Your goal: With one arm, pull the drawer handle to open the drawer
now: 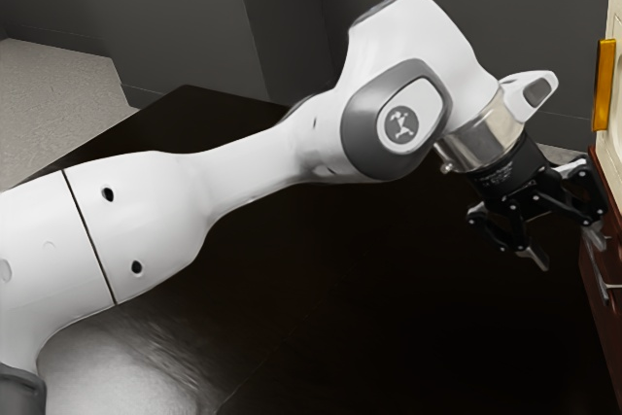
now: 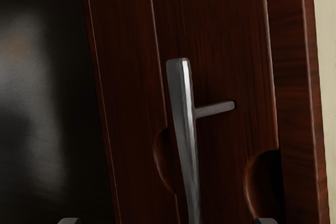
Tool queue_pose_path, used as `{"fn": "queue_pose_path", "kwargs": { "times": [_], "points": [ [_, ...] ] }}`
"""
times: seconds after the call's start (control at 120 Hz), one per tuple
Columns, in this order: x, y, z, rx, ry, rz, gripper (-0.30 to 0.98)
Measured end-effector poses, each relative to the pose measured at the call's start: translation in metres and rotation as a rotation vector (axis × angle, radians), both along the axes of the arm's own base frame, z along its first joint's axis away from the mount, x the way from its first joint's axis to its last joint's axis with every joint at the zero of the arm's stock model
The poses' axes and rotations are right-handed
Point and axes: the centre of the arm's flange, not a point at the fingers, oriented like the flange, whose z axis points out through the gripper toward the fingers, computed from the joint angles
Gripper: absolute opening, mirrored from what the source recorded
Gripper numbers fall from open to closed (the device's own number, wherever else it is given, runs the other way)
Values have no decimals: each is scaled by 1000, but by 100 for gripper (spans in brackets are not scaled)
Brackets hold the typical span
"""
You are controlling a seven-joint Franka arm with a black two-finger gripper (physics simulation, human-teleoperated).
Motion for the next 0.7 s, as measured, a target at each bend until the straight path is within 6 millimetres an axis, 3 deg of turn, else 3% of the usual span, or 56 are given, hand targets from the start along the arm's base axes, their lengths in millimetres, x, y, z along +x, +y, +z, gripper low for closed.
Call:
{"fn": "queue_pose_path", "kwargs": {
  "times": [0.508, 0.7],
  "points": [
    [9, -7, -25, 1, 15, 16, 34],
    [10, -6, -25, 7, 12, 21, 21]
  ]
}}
